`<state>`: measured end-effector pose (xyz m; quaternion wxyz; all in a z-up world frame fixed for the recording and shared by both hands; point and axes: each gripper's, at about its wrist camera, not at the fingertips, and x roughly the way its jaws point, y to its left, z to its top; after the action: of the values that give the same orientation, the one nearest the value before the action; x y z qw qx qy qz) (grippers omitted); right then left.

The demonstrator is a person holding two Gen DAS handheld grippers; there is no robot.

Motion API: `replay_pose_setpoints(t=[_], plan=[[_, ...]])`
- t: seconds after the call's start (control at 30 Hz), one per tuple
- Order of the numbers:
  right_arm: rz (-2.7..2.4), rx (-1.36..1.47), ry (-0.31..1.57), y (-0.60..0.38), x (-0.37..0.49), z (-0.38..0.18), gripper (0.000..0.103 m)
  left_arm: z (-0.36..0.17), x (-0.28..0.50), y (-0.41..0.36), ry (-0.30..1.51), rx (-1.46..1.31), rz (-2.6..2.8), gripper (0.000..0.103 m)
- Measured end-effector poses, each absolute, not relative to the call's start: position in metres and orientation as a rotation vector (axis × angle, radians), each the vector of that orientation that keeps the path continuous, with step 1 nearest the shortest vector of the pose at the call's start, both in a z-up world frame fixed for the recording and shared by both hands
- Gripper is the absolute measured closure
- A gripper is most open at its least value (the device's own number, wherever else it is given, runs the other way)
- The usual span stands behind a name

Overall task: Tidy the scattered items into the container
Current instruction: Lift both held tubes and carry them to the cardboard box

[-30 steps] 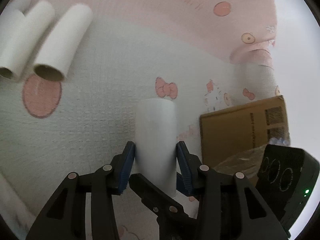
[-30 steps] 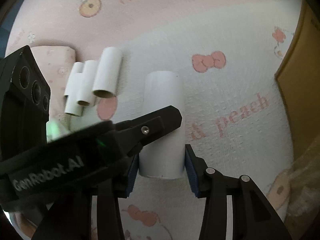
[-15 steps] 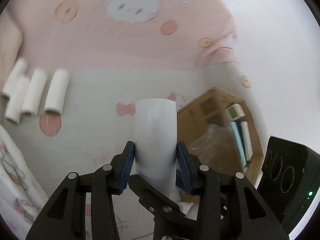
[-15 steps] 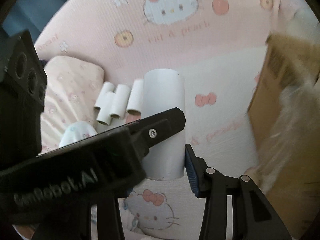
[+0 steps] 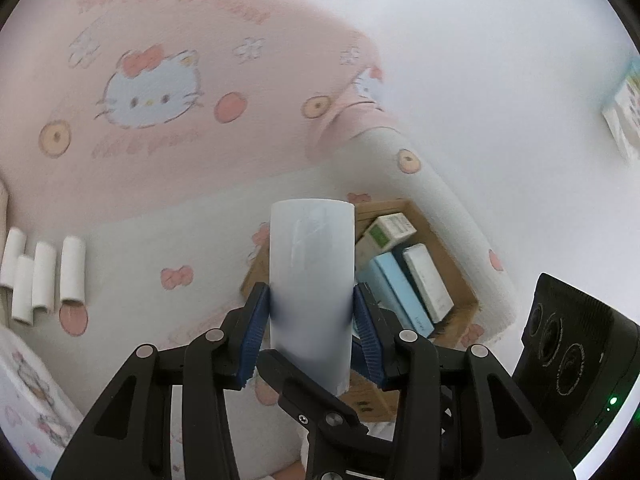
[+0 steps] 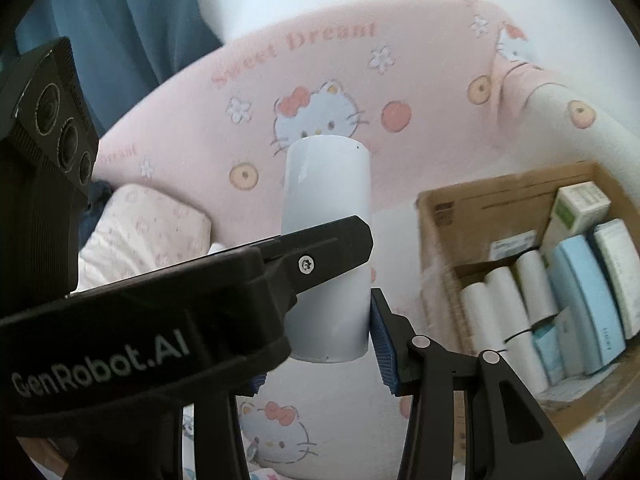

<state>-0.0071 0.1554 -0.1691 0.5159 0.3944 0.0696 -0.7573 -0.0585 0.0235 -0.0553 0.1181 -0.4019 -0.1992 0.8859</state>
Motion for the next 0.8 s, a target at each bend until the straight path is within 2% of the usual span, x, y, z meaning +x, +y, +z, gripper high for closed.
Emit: replay_pose_setpoints(t=[0.2, 0.5, 0.63, 0.8], plan=[[-1.850, 0.942, 0.132, 0.179, -0.029, -0.160, 0.062, -0.044, -0.073, 0.056, -0.497, -1.183, 2.560, 0.056], [-1.948, 1.013, 0.180, 0.222, -0.087, -0.161, 0.062, -0.045, -0.120, 0.139, -0.415, -1.290, 2.360, 0.056], [-2.002, 1.015, 0.213, 0.241, -0.119, -0.147, 0.062, -0.033, -0.144, 0.178, -0.318, -1.255, 2.286, 0.056], [-1.992, 1.044, 0.219, 0.252, -0.156, -0.142, 0.062, -0.039, -0.169, 0.195, -0.378, -1.274, 2.240, 0.056]])
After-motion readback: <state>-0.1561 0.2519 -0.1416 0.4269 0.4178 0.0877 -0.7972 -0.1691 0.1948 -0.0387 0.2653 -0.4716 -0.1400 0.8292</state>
